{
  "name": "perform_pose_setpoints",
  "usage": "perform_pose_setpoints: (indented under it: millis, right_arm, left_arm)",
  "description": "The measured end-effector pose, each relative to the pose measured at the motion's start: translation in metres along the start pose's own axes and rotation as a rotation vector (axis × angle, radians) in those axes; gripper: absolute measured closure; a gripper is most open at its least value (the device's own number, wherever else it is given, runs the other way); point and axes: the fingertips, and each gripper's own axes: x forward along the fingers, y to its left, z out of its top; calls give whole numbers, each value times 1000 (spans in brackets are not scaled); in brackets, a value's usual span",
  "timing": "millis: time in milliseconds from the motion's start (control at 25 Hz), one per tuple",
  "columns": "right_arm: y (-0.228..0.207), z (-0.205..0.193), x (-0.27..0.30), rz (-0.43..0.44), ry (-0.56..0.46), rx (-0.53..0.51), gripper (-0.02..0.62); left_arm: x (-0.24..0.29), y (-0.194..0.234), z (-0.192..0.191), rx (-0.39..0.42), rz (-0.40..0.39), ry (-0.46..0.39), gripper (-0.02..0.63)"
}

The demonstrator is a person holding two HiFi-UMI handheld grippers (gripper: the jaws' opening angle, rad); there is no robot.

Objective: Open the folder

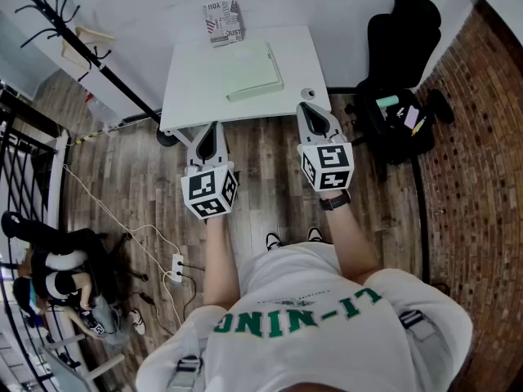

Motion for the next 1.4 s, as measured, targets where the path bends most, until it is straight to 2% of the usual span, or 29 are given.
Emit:
perform_pose_setpoints:
  millis: [240,400,760,920,1080,1400]
  right_arm:
    - [20,-14,13,-19,11,52,577]
    - [47,-32,22,3,57,35,577]
    - [79,-48,65,42,96,35,577]
    - [68,-50,102,47,101,42,577]
    - [41,-44,156,51,81,56,577]
    - [-39,4,278,84,26,58,577]
  left_arm:
    - [-7,21,-10,2,-9,-4,594]
    - [-13,38,-21,-38,2,-23,594]
    - [3,72,-37,-34,8,-3,594]
    - [40,81,-39,-28,4,3,594]
    - [100,87,-36,-9,-7,-2,594]
    - [242,93,9,17,10,-39,594]
